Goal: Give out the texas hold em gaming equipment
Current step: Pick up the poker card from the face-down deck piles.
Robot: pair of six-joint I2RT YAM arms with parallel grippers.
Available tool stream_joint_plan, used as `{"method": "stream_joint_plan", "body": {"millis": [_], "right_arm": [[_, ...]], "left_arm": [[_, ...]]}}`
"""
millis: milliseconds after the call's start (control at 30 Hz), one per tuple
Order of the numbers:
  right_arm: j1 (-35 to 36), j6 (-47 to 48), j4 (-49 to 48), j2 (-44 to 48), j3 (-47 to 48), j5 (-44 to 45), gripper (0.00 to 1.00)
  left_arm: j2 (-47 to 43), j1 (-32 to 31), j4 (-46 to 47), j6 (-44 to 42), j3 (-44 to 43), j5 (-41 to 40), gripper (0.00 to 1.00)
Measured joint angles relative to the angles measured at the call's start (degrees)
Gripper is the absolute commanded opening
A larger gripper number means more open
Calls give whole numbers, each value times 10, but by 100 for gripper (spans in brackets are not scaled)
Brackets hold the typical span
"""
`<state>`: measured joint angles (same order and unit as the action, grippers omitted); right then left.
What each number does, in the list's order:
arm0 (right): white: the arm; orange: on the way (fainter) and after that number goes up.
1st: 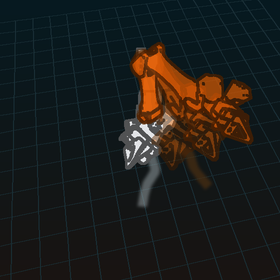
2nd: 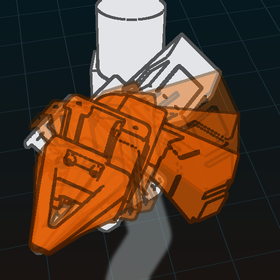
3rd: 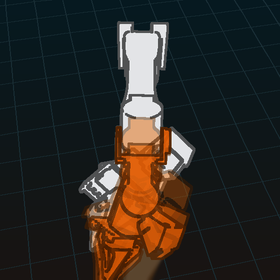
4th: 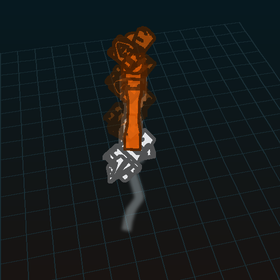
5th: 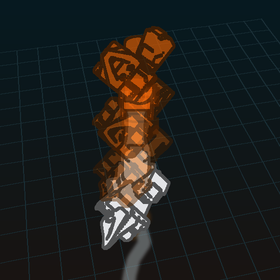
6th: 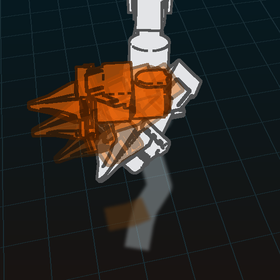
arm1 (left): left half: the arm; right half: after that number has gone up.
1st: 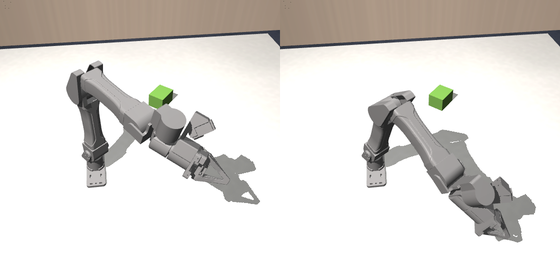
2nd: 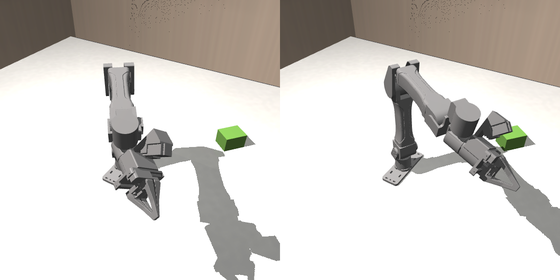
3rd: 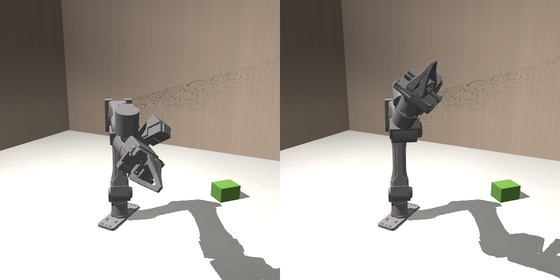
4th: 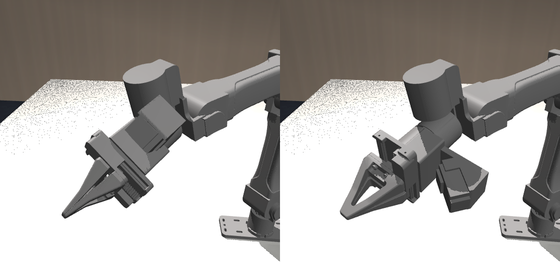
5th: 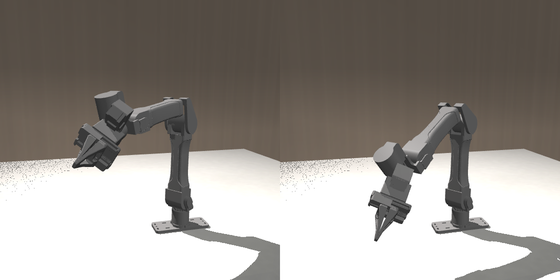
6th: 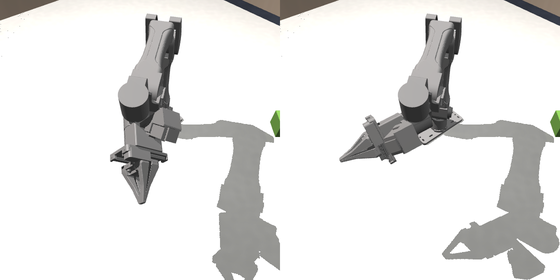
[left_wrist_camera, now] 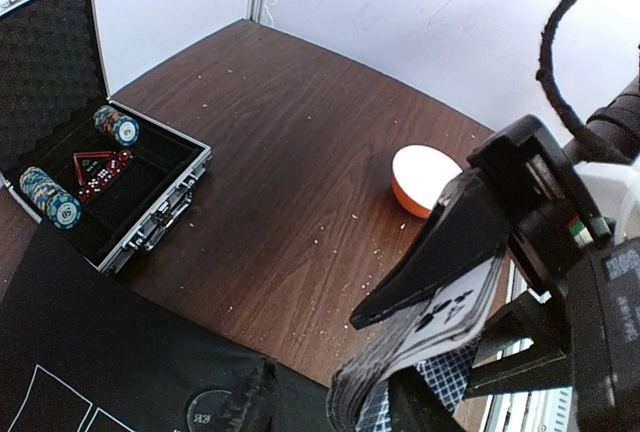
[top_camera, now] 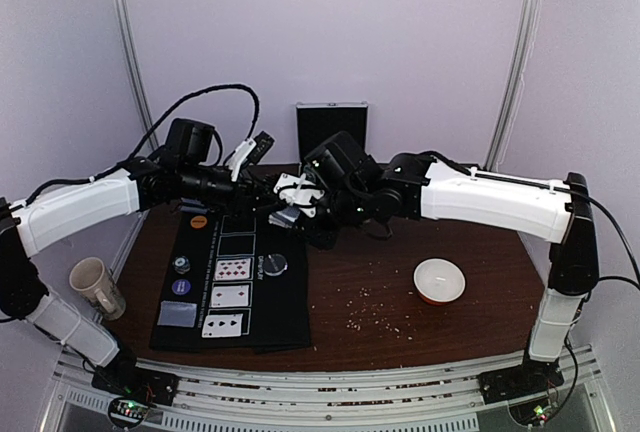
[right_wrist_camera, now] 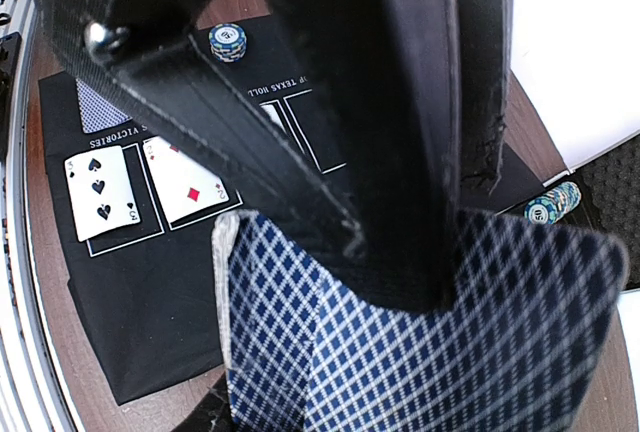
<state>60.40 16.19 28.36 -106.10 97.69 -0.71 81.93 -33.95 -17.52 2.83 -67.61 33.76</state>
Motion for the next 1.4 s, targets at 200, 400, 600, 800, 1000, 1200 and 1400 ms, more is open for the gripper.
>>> {"method": "stream_joint_plan", "body": {"millis": [200,400,600,800,1000,1200,1400], "right_arm": [[0,0,0,0,0,0,47],[1,0,2,0,0,-4,47],[2,0,4,0,0,-4,47],[2,0,4,0,0,-4,47],[3,0,4,0,0,-4,47],[4,0,4,0,0,-4,47],[4,0,4,0,0,-4,47]], "left_arm": [[-16,0,-5,-2,2,-7,26],[-30,1,-5,-3,8,-7,22],[-38,1,-5,-5,15,-6,11],[-43,1,-6,-5,16,-5,0],[-54,1,-7,-9,16,-5,0],[-59,2,-16,-11,17,-5,0],[-74,24,-17,-6,26,21,0]]}}
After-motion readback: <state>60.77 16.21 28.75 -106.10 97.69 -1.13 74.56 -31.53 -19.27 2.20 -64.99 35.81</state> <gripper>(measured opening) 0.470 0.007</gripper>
